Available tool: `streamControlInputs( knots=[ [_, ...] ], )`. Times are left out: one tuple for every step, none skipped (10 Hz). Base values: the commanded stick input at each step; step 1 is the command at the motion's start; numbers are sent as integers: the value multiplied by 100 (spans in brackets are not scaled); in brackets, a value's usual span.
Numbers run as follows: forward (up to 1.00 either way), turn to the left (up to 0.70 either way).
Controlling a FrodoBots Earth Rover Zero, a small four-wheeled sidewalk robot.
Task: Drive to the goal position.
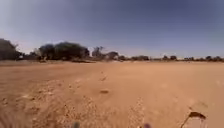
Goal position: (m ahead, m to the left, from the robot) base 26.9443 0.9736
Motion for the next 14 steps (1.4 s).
streamControlInputs(
  knots=[
    [70, 0],
    [70, 0],
    [70, 0],
    [70, 0],
    [70, 0],
    [70, 0],
    [70, 0],
    [70, 0],
    [70, 0],
    [70, 0],
    [70, 0],
    [70, 0],
    [70, 0],
    [70, 0]
  ],
)
